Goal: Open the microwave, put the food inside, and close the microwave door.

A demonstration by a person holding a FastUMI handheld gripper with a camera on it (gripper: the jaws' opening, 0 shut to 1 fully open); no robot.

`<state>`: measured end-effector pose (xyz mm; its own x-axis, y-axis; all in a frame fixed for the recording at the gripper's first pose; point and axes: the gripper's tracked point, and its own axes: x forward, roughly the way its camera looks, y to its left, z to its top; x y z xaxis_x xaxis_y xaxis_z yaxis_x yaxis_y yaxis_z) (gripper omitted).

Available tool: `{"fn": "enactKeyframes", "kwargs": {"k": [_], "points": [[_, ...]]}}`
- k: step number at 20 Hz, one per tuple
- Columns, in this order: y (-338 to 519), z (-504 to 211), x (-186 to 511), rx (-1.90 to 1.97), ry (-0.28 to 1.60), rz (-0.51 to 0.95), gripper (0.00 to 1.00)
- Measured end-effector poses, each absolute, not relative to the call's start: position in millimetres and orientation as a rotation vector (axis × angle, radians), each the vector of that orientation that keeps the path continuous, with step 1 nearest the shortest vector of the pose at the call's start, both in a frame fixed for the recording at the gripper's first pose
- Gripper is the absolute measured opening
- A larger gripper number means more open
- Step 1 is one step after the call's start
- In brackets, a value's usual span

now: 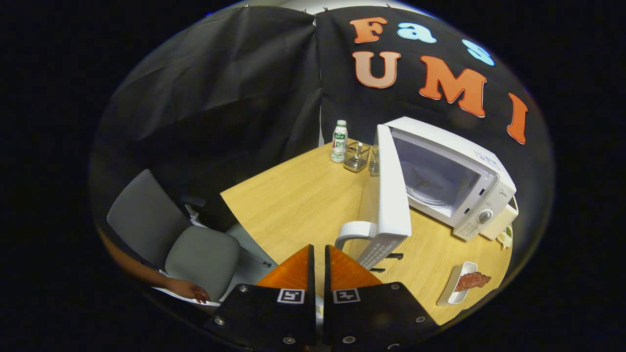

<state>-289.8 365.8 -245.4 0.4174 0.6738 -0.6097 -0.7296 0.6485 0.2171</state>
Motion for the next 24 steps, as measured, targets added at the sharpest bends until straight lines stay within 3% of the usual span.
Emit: {"fn": "enactKeyframes", "kwargs": {"k": [4, 8, 13, 24], "points": [[334.0, -206.2, -255.9, -0.014, 0.629, 0.834, 0.07], [269.1, -207.5, -216.9, 0.012, 0.609, 0.671, 0.12], [178.1, -259.1, -195.0, 0.020, 0.735, 0.498, 0.40], [42.5, -344.7, -172.8, 0.199, 0.990, 0.345, 0.77]]}}
